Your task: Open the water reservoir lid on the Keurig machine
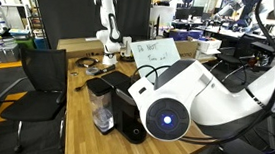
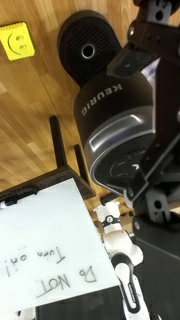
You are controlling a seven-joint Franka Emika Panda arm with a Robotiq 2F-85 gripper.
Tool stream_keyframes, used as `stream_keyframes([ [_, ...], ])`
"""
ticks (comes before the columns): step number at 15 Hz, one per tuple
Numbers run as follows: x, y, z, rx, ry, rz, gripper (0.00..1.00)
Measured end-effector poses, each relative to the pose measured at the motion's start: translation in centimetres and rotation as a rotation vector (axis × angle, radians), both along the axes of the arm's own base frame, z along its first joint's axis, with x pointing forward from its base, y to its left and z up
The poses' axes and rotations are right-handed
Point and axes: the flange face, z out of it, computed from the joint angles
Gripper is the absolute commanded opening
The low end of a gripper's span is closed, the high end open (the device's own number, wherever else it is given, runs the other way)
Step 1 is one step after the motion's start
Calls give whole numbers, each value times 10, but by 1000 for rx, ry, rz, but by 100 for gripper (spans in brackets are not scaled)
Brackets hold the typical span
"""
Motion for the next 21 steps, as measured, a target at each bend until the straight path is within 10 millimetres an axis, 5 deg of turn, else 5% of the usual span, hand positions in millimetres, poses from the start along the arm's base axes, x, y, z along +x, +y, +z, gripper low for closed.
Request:
stream_keyframes([
  [10,21,-14,-1,-37,-51,37,100],
  [21,23,-12,-1,-64,-60,65,100],
])
